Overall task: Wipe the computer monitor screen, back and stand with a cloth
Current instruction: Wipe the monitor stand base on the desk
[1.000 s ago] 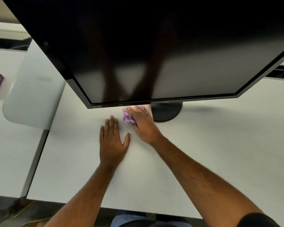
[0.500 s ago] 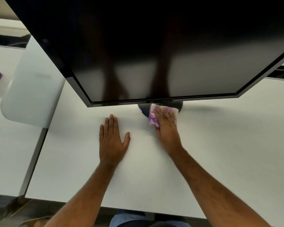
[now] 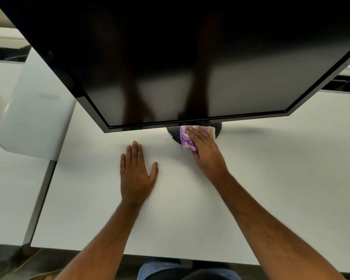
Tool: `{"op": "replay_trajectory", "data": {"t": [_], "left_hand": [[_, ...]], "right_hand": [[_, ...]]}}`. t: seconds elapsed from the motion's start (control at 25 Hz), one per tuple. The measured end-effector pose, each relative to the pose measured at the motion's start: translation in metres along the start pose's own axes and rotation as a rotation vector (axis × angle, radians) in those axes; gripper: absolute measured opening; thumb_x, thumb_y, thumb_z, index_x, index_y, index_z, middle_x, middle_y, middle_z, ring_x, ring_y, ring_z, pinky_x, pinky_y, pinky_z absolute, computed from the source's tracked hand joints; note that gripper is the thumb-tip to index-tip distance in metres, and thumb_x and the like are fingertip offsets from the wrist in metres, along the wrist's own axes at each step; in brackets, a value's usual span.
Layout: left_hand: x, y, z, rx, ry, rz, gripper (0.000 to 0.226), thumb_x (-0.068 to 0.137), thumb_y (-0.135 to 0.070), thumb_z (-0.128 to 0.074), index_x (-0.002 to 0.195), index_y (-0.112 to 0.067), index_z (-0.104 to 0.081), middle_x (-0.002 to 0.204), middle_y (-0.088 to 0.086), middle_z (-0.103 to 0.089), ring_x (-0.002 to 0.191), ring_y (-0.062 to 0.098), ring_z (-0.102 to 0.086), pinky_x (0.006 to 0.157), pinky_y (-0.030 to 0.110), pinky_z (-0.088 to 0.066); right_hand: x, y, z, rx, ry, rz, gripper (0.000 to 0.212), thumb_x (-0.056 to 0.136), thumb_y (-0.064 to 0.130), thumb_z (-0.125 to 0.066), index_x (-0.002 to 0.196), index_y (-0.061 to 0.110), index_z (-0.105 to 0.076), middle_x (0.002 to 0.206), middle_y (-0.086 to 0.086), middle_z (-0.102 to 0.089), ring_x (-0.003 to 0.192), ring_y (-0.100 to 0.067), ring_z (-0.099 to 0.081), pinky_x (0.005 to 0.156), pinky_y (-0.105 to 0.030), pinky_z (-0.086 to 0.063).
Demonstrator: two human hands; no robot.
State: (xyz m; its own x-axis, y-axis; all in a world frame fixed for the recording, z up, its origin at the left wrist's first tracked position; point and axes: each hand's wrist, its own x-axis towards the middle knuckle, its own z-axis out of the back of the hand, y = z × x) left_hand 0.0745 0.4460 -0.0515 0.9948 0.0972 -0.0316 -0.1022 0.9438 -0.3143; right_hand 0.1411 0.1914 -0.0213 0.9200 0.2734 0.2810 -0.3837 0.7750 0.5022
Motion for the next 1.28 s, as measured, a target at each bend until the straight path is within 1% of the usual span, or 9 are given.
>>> {"op": "replay_trajectory", "data": {"t": [0.2,0.36,0.52,0.72,0.8,0.88,1.0,1.16,1.28], "left_hand": [[0.001,0.000,0.000,0.017,0.022,0.007,0.083,0.103,-0.058,-0.034,0.168,-0.013,-0.009,0.176,0.002,-0.004,0.162,0.017,0.002,0.132,0.042,-0.006],[0.001,0.000,-0.001,0.020,0.029,0.010,0.083,0.103,-0.059,-0.034,0.168,-0.014,-0.008,0.176,0.001,-0.003,0.162,0.017,0.003,0.132,0.041,-0.005],[0.001,0.001,0.000,0.017,0.017,0.003,0.083,0.102,-0.057,-0.036,0.168,-0.013,-0.010,0.176,0.002,-0.005,0.163,0.018,0.001,0.132,0.043,-0.008],[0.001,0.001,0.000,0.011,0.007,-0.002,0.082,0.102,-0.056,-0.036,0.168,-0.013,-0.011,0.176,0.003,-0.007,0.163,0.018,0.000,0.132,0.044,-0.009],[0.001,0.000,0.000,0.013,0.003,-0.007,0.082,0.102,-0.056,-0.035,0.167,-0.012,-0.011,0.176,0.003,-0.007,0.163,0.018,0.000,0.132,0.044,-0.009],[0.002,0.000,0.000,0.011,0.001,-0.008,0.082,0.102,-0.056,-0.035,0.167,-0.011,-0.011,0.176,0.003,-0.007,0.163,0.019,0.000,0.132,0.044,-0.009],[0.000,0.000,0.000,0.007,-0.002,-0.010,0.082,0.102,-0.056,-0.035,0.167,-0.011,-0.012,0.176,0.004,-0.008,0.163,0.019,-0.001,0.132,0.044,-0.009],[0.000,-0.001,0.001,-0.001,-0.002,-0.010,0.082,0.102,-0.056,-0.035,0.167,-0.010,-0.013,0.176,0.004,-0.008,0.163,0.019,-0.002,0.132,0.044,-0.009],[0.000,-0.001,0.001,0.006,0.002,-0.009,0.082,0.102,-0.056,-0.035,0.167,-0.011,-0.013,0.176,0.004,-0.008,0.163,0.019,-0.001,0.132,0.044,-0.008]], "right_hand": [[0.034,0.036,-0.041,-0.129,0.187,0.027,0.052,0.100,0.026,-0.059,0.149,0.011,-0.051,0.149,-0.010,-0.055,0.142,-0.029,-0.047,0.125,-0.043,-0.023],[0.043,0.052,-0.049,-0.214,0.292,-0.051,0.057,0.105,0.031,-0.055,0.157,0.014,-0.039,0.162,-0.006,-0.039,0.153,-0.025,-0.030,0.128,-0.040,-0.011],[0.004,0.021,-0.041,-0.269,0.188,0.146,0.061,0.100,0.024,-0.052,0.158,0.013,-0.037,0.166,-0.004,-0.033,0.156,-0.025,-0.020,0.128,-0.043,-0.011],[-0.050,-0.019,0.005,-0.264,0.173,0.150,0.060,0.097,0.022,-0.044,0.157,0.018,-0.041,0.166,0.002,-0.033,0.156,-0.024,-0.023,0.126,-0.048,-0.019],[-0.061,-0.039,0.023,-0.242,0.135,0.091,0.056,0.095,0.017,-0.044,0.151,0.017,-0.050,0.163,0.000,-0.038,0.153,-0.025,-0.030,0.125,-0.052,-0.023],[-0.065,-0.059,0.037,-0.149,0.015,-0.080,0.048,0.098,0.009,-0.046,0.144,0.012,-0.057,0.158,-0.004,-0.046,0.148,-0.021,-0.040,0.122,-0.053,-0.030],[-0.044,-0.078,0.048,0.005,-0.112,-0.361,0.044,0.101,0.006,-0.054,0.145,0.011,-0.057,0.153,-0.004,-0.051,0.144,-0.005,-0.037,0.124,-0.039,-0.030],[0.006,-0.076,0.032,0.018,-0.033,-0.377,0.035,0.098,0.020,-0.048,0.127,0.010,-0.065,0.126,-0.009,-0.066,0.124,-0.032,-0.057,0.115,-0.041,-0.035],[0.004,-0.059,0.022,-0.011,-0.074,-0.394,0.040,0.094,0.012,-0.051,0.133,0.009,-0.062,0.130,-0.011,-0.064,0.128,-0.032,-0.054,0.118,-0.045,-0.034]]}}
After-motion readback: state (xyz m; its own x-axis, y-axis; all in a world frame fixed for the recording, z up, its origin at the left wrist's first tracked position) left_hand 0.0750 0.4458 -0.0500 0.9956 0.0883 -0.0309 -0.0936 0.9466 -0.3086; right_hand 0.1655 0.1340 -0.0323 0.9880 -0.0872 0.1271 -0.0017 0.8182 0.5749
